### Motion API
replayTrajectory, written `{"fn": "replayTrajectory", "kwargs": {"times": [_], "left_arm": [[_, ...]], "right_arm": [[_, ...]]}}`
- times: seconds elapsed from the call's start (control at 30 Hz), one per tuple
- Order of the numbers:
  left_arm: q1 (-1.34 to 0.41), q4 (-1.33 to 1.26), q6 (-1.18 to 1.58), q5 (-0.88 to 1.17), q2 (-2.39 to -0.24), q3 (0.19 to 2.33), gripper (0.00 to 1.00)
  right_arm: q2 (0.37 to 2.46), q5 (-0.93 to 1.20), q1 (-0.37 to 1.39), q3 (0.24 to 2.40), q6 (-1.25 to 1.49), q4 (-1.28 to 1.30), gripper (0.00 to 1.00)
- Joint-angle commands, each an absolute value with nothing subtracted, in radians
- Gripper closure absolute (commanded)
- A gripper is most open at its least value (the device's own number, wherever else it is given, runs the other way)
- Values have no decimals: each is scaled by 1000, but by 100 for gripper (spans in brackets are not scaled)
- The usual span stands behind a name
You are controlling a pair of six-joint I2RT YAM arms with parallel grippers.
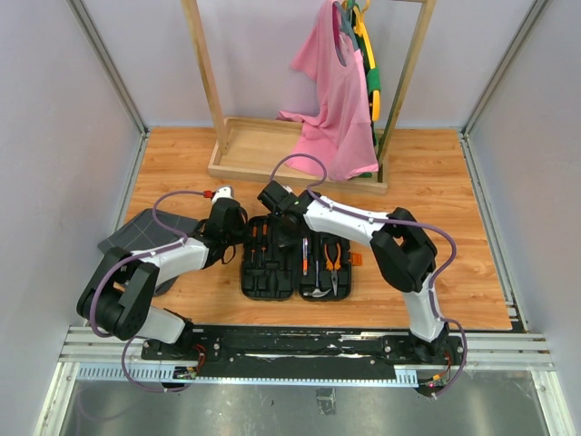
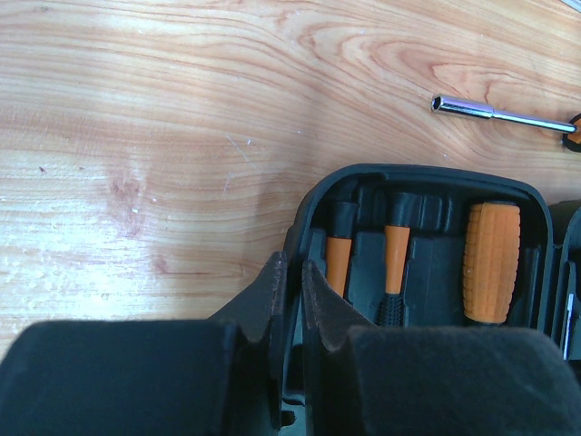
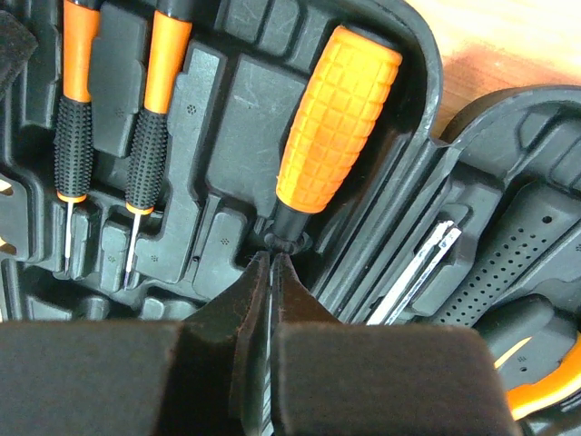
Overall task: Sort the tools into containers
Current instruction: Place the screwdriver in the storage box.
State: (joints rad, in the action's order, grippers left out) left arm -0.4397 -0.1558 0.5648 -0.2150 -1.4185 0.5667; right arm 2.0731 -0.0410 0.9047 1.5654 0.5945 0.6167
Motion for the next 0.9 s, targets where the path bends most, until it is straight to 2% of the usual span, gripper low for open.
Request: {"fn": "replayTrajectory", "kwargs": {"times": [0.0,0.87], "left_arm": [[-427,-109,555,-222,-1443,571,100],[-426,-113,555,-212,-1443,569,99]], "right_arm": [[2245,42,931,1429,627,614,99],[2433,80,951,1398,644,590,99]]}}
